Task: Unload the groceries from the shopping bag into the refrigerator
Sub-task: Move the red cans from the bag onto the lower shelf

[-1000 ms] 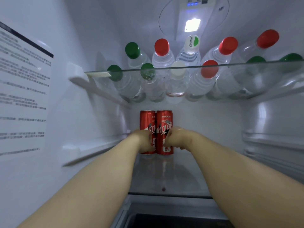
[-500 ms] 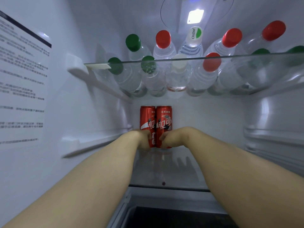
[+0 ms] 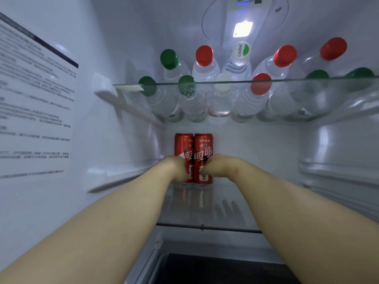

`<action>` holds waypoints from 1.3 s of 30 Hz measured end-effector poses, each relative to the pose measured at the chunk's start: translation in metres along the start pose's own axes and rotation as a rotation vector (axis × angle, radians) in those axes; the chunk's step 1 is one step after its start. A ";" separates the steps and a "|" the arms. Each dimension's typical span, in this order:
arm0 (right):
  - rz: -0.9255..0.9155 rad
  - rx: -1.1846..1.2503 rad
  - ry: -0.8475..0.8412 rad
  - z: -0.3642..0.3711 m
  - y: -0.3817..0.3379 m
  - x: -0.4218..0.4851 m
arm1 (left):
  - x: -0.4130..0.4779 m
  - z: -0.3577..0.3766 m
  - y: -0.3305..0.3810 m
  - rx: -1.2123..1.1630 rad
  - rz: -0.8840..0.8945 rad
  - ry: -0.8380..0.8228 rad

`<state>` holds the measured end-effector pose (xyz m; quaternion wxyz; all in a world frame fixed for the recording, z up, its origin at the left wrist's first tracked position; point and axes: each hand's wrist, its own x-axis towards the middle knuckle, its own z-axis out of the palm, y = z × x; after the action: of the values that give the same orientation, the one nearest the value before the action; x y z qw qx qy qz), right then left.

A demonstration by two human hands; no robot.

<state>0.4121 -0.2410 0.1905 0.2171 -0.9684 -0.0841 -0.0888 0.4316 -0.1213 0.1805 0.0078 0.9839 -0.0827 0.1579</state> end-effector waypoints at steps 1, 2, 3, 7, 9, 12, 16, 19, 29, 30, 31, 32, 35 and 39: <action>-0.001 0.024 0.026 -0.003 -0.002 -0.004 | -0.003 -0.002 0.000 -0.014 -0.004 0.023; -0.002 0.040 0.048 -0.005 -0.004 -0.009 | -0.008 -0.004 0.001 -0.031 -0.009 0.046; -0.006 0.043 0.072 -0.007 -0.006 -0.014 | -0.013 -0.007 0.002 -0.051 -0.011 0.072; -0.070 0.004 0.234 -0.014 -0.008 -0.042 | -0.050 -0.023 0.009 -0.154 0.002 0.214; -0.104 0.011 0.307 -0.016 -0.008 -0.065 | -0.076 -0.028 0.015 -0.198 0.010 0.305; -0.149 0.071 0.432 -0.010 -0.005 -0.106 | -0.122 -0.029 0.023 -0.217 0.008 0.449; -0.241 0.113 0.566 0.010 -0.002 -0.173 | -0.186 -0.021 0.030 -0.240 0.053 0.621; -0.288 0.089 0.590 0.029 0.002 -0.218 | -0.230 -0.005 0.034 -0.322 0.066 0.692; -0.104 0.016 0.484 0.112 0.043 -0.303 | -0.308 0.081 0.045 -0.483 0.084 0.520; -0.069 0.032 0.458 0.122 0.046 -0.313 | -0.315 0.091 0.047 -0.508 0.100 0.486; -0.036 0.057 0.434 0.131 0.048 -0.323 | -0.322 0.100 0.048 -0.531 0.117 0.448; -0.003 0.079 0.413 0.140 0.050 -0.333 | -0.329 0.109 0.050 -0.548 0.135 0.407; 0.104 0.098 0.373 0.167 0.053 -0.366 | -0.352 0.136 0.055 -0.572 0.208 0.274; 0.265 0.101 0.347 0.200 0.065 -0.416 | -0.384 0.163 0.074 -0.609 0.348 0.086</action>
<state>0.0483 -0.2640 -0.1004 0.2863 -0.9291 0.0782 -0.2204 0.1105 -0.1390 -0.0954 0.2772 0.9002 -0.2919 0.1661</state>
